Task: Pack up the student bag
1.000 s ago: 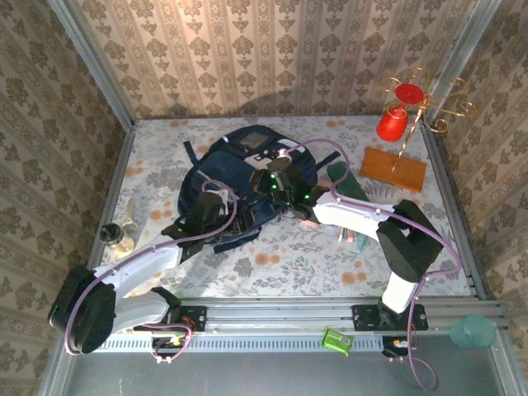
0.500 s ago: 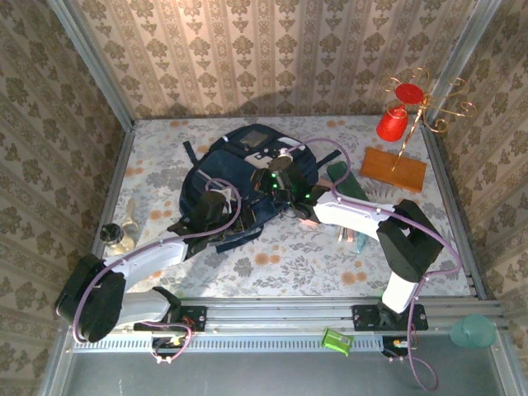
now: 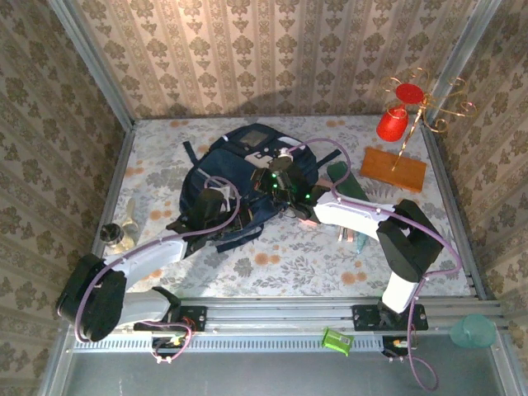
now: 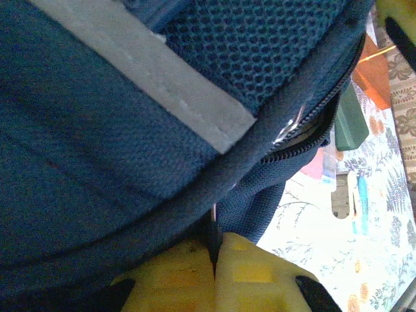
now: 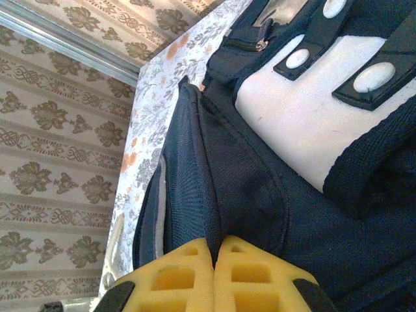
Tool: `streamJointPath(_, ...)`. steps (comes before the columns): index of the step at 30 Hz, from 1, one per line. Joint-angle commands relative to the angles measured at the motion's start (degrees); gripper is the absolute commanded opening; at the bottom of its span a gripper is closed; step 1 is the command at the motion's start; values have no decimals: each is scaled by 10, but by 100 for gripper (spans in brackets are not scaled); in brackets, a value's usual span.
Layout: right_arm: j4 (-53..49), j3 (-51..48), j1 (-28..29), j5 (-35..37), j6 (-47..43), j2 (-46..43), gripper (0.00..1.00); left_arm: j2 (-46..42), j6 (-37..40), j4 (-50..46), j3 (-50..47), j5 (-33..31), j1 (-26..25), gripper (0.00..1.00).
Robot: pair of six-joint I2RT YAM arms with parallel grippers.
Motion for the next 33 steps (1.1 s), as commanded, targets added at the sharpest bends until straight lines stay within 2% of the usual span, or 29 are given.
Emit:
streamJointPath(1, 37, -15, -5, 29, -18, -33, 0, -38, 41, -23, 7, -38, 20, 0)
streamJointPath(6, 21, -51, -30, 47, -54, -49, 0, -85, 73, -93, -18, -41, 66, 0)
streamJointPath(13, 5, -67, -69, -5, -109, -52, 0, -100, 116, -155, -19, -46, 116, 0)
streamJointPath(19, -67, -2, -108, -126, -177, -8, 0, -100, 147, -197, -7, -84, 116, 0)
streamJointPath(22, -116, 53, -121, -194, -217, 34, 0, -101, 151, -167, -9, -39, 112, 0)
streamJointPath(25, -153, 100, -121, -234, -242, 69, 0, -101, 150, -148, -7, -6, 100, 0)
streamJointPath(29, -199, 148, -121, -257, -278, 96, 0, -104, 153, -138, -8, 29, 100, 0)
streamJointPath(31, -263, 202, -122, -245, -311, 118, 1, -106, 155, -141, -5, 45, 70, 0)
streamJointPath(33, -316, 246, -122, -224, -328, 136, 6, -106, 149, -134, -5, 61, 57, 0)
